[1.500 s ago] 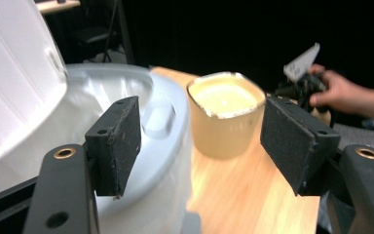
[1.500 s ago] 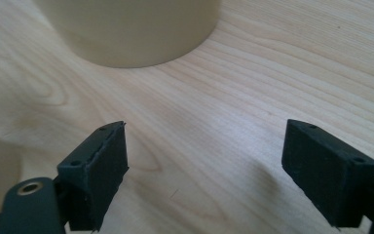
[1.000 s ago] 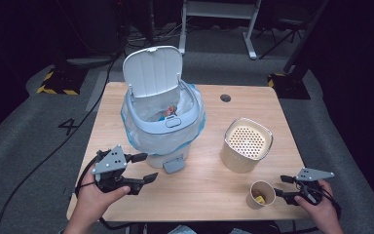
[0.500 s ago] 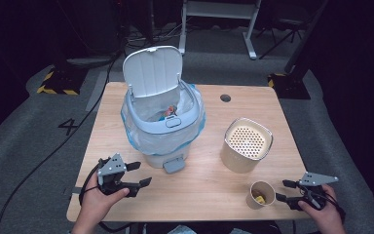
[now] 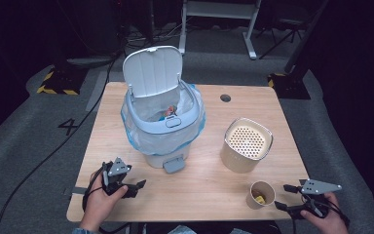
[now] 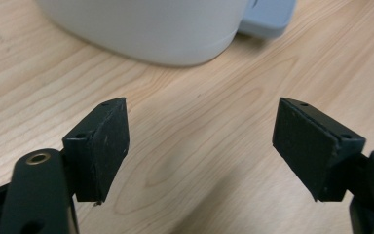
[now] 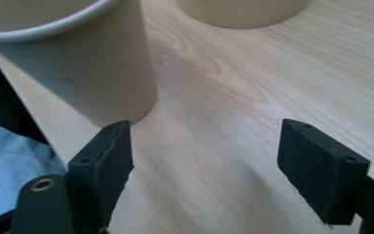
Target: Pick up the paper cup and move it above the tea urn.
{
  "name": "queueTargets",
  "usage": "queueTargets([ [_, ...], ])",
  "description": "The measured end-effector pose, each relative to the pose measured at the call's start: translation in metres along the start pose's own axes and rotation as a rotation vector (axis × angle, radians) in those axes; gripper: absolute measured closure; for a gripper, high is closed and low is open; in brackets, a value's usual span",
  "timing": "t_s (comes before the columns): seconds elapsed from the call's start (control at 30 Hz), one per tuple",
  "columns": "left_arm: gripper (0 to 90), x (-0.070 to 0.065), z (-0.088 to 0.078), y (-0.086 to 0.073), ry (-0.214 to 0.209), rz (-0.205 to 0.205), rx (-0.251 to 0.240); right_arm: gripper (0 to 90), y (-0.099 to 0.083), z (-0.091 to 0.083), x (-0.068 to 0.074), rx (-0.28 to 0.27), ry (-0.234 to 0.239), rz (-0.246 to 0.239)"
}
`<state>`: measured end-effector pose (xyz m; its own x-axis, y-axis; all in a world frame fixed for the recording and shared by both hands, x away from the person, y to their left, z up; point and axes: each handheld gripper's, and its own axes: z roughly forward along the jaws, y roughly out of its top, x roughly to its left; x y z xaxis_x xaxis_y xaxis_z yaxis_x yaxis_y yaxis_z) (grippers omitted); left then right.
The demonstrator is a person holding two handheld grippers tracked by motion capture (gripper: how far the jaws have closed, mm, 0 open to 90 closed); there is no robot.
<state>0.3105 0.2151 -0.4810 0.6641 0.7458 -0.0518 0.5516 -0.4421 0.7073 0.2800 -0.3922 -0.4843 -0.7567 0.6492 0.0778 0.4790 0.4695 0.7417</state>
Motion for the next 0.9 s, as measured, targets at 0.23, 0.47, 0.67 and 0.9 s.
queueTargets([
  [0.23,19.3,0.001,0.008,-0.005,0.063,0.007,0.065,17.6,0.000,0.003,0.013,-0.009,0.037,-0.046],
  [0.47,16.8,0.010,0.014,-0.013,0.062,-0.016,0.064,17.4,0.004,0.009,0.021,-0.023,0.050,-0.045],
  [0.67,12.4,0.012,0.018,-0.016,0.058,-0.016,0.029,18.0,0.006,0.016,0.029,-0.042,0.057,-0.045],
  [0.9,11.0,0.013,0.019,-0.015,0.056,-0.010,0.031,19.0,0.008,0.022,0.036,-0.092,0.074,-0.049],
])
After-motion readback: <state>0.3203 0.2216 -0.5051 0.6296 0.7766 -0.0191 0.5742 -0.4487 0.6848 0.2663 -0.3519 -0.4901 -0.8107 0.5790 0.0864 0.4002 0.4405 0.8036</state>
